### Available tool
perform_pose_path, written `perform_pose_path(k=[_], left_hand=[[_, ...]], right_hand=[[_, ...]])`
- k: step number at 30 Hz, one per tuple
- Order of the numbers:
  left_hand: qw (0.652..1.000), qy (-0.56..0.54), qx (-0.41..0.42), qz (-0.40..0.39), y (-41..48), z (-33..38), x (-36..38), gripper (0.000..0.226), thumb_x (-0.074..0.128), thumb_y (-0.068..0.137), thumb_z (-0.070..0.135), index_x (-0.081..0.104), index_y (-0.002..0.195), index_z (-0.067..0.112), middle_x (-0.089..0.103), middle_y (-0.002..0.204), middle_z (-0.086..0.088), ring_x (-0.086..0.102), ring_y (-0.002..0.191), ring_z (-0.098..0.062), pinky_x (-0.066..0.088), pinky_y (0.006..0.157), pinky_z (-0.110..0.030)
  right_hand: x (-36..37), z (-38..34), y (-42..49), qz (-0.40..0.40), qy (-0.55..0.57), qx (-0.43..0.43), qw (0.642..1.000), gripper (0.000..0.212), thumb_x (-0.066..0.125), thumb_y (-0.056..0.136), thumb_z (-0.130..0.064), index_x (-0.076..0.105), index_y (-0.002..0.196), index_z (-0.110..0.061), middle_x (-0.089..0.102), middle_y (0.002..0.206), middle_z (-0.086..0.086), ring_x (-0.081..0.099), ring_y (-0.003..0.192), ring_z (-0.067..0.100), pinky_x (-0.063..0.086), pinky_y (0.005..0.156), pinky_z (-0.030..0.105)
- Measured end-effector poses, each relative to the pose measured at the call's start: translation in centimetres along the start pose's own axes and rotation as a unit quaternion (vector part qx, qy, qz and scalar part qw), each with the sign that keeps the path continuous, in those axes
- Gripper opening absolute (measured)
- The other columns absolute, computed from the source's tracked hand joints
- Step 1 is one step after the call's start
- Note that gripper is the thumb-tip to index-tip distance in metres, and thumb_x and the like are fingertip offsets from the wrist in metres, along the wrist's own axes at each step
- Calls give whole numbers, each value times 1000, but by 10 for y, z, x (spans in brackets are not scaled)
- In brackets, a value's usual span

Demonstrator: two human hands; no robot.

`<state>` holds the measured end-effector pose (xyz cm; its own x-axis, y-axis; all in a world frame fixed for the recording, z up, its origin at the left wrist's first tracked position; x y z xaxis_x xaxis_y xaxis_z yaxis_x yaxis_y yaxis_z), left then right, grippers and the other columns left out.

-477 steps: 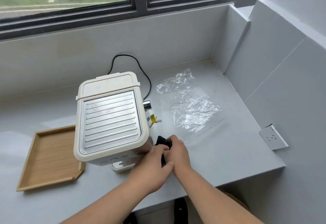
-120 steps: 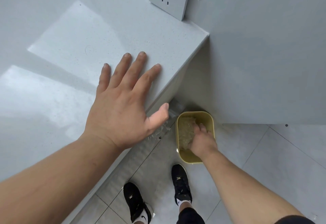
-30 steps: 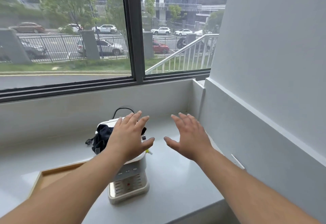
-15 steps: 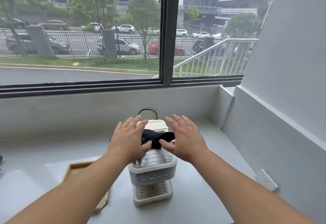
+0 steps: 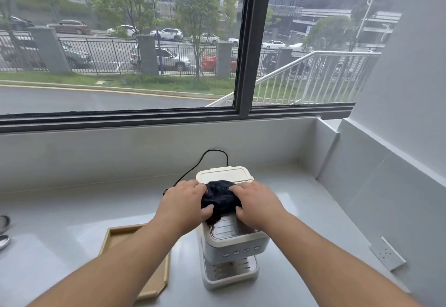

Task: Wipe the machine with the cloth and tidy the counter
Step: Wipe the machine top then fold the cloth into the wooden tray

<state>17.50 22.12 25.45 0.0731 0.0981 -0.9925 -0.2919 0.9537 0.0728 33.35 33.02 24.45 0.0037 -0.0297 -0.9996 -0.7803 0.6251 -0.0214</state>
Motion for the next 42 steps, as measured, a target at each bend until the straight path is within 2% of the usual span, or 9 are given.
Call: perform_pose_path(k=[5,10,15,20,24,28,32,38,42], left_hand=[[998,33,41,-35,8,-8,1,60,58,83,74,59,125,31,59,125,11,53,114,-18,50,91,-37],[997,45,61,-10,12,-6,-9,37,45,96,55,64,109,26,63,113,4,56,105,-22,50,83,-38],[997,-59,37,38,20,-9,-31,24,41,102,39,53,93,21,64,94,1,61,91,-27,47,70,-39],[980,-185,-2,68,32,-17,-56,22,38,108,35,53,106,19,67,93,-5,59,86,-36,45,70,-41],[949,-308,-8,63,37,-18,-74,21,38,108,35,50,98,21,66,88,-2,60,84,-30,46,73,-44],[921,-387,-20,48,41,-23,-79,27,36,108,39,46,91,21,63,86,-7,58,77,-24,43,68,-42],[892,-447,-34,51,43,-33,-80,28,33,108,47,45,92,26,62,87,-2,60,82,-22,45,73,-41],[886,-460,-5,67,48,-37,-91,25,36,107,54,46,99,32,64,89,5,62,87,-15,45,76,-40],[882,-470,7,28,46,-35,-95,23,56,97,63,46,103,43,62,74,12,63,72,-13,50,69,-35]], right_hand=[[-5,-4,4,26,30,41,998,38,44,94,-28,61,128,-28,67,124,-1,59,117,26,55,87,42],[-23,-5,5,44,62,82,994,22,38,99,-28,59,104,-23,69,101,2,62,95,31,54,72,42],[-50,-3,8,83,140,136,977,19,37,102,-29,55,107,-25,69,101,3,52,84,31,41,67,40],[-67,3,12,85,154,147,973,11,40,100,-26,51,98,-25,60,102,1,56,87,33,49,74,43],[-78,3,11,81,147,158,973,8,44,96,-24,49,91,-24,42,88,-8,53,82,30,46,71,40],[-90,8,9,92,162,189,964,15,46,95,-26,50,83,-19,48,89,-3,53,83,28,40,68,37],[-105,14,6,151,275,229,921,28,46,101,-32,47,78,-15,57,75,2,52,70,25,35,56,37],[-120,12,9,176,415,260,854,47,41,105,-53,47,81,-13,49,77,2,44,69,20,36,63,37],[-119,9,11,120,537,292,782,73,30,100,-72,66,112,-10,66,97,2,63,87,25,52,75,40]])
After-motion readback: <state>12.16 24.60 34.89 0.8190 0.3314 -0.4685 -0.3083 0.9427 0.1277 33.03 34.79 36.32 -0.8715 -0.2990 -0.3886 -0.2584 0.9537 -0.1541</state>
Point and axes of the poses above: each hand's wrist, its own y-axis towards the middle knuckle, its own x-axis out of the palm, z = x × y, the point moved 5 cm from there along y, towards the middle knuckle
